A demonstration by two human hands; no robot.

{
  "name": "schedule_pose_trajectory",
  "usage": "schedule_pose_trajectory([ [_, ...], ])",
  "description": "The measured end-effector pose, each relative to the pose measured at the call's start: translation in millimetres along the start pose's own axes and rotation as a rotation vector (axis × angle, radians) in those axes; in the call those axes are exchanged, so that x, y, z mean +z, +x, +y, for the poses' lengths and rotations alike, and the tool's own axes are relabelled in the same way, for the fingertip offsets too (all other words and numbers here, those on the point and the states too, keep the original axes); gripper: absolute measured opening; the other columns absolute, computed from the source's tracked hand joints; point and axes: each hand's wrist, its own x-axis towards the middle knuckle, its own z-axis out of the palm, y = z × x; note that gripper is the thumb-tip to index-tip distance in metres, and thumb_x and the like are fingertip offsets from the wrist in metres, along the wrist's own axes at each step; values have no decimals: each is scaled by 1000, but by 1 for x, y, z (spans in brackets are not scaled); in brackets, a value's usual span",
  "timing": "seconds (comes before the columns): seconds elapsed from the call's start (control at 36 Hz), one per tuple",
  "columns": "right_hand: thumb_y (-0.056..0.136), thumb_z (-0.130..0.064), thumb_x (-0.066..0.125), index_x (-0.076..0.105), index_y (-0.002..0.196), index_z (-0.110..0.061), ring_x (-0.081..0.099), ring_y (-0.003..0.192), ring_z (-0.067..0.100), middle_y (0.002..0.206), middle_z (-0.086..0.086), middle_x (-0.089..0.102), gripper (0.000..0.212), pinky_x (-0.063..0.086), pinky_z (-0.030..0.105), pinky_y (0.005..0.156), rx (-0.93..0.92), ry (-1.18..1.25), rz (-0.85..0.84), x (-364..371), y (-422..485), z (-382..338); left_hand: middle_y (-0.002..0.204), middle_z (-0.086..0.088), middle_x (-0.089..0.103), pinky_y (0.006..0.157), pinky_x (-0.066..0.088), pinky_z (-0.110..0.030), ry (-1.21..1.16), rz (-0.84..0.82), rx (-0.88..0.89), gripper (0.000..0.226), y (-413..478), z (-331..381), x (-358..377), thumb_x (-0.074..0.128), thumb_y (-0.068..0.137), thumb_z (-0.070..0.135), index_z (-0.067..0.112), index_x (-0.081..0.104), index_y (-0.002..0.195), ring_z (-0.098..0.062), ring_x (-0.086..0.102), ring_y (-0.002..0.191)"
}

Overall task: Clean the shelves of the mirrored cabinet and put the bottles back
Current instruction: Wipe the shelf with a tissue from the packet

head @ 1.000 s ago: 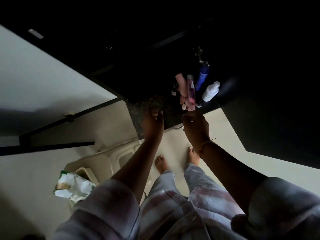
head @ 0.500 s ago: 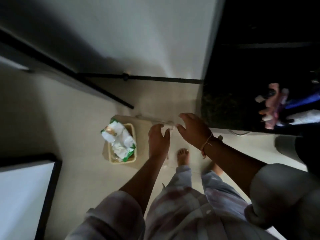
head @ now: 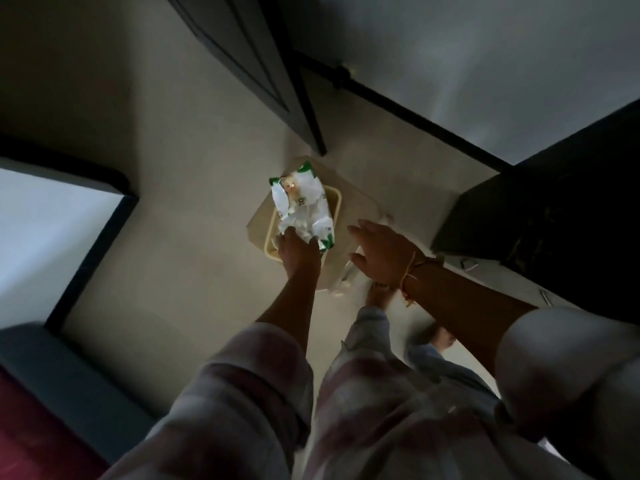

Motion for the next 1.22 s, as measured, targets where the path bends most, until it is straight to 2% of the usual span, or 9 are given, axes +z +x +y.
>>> schedule_pose_trajectory([
  [0.31, 96, -41, 48, 28, 147, -18, 30, 140, 28, 154, 8, 28, 60, 35, 43, 110, 49, -18, -42, -5, 8, 8, 117, -12, 58, 93, 44, -37, -14, 71, -151, 35, 25, 6, -5, 60, 86, 24, 10, 60, 118, -30, 54, 111],
  [0.47, 96, -33, 50, 39, 142, -11, 42, 132, 26, 144, 12, 45, 52, 38, 39, 107, 68, 152, 122, -14, 1, 6, 92, 0, 58, 67, 40, -21, -473, 225, -133, 13, 3, 31, -30, 52, 92, 14, 8, 54, 103, -21, 58, 88],
  [0.56, 97, -29, 51, 44, 140, -9, 48, 127, 24, 138, 12, 52, 48, 37, 32, 106, 99, 298, 245, -23, -8, 3, 93, 4, 59, 69, 46, -19, -551, 99, -72, 10, -12, 44, -34, 53, 93, 17, 16, 55, 103, -17, 58, 90],
  [0.64, 96, -32, 53, 43, 140, -13, 54, 122, 19, 138, 7, 53, 49, 40, 24, 100, 173, 530, 314, -33, -22, 4, 110, -3, 63, 90, 52, -39, -520, -165, 35, 14, -27, 54, -29, 54, 92, 28, 26, 57, 105, -25, 61, 106],
  [0.72, 94, -39, 54, 42, 141, -21, 56, 117, 10, 139, 0, 52, 52, 44, 22, 97, 193, 709, 360, -39, -40, 15, 125, -14, 56, 100, 44, -36, -546, -445, 41, 23, -47, 72, -14, 58, 91, 16, 8, 61, 113, -31, 53, 118],
  [0.86, 89, -35, 65, 56, 131, -21, 57, 114, 9, 129, -2, 58, 45, 51, 31, 96, 273, 745, 527, -31, -79, 54, 100, -7, 64, 68, 50, -24, -473, -716, 161, 15, -99, 113, 17, 48, 98, 6, 18, 57, 103, -13, 65, 87],
  [0.94, 87, -25, 67, 65, 121, -15, 59, 110, 12, 120, 2, 64, 36, 50, 27, 95, 380, 700, 635, -23, -108, 82, 90, -6, 68, 66, 53, -23, -468, -898, 236, 16, -127, 133, 41, 50, 95, 0, 10, 58, 105, -12, 68, 79],
  [1.11, 87, -20, 63, 69, 111, -18, 64, 103, 17, 110, 1, 69, 24, 52, 30, 89, 610, 606, 805, -3, -171, 129, 93, -21, 68, 87, 53, -37, -373, -1029, 190, 9, -186, 159, 92, 59, 90, 3, 7, 65, 96, -27, 65, 88],
  [1.22, 84, -11, 62, 69, 113, -25, 66, 97, 24, 113, 1, 68, 33, 54, 32, 80, 826, 323, 911, 17, -206, 157, 100, 5, 69, 84, 48, -20, 29, -797, 677, 19, -212, 162, 128, 57, 92, 11, 18, 68, 105, -10, 64, 92],
])
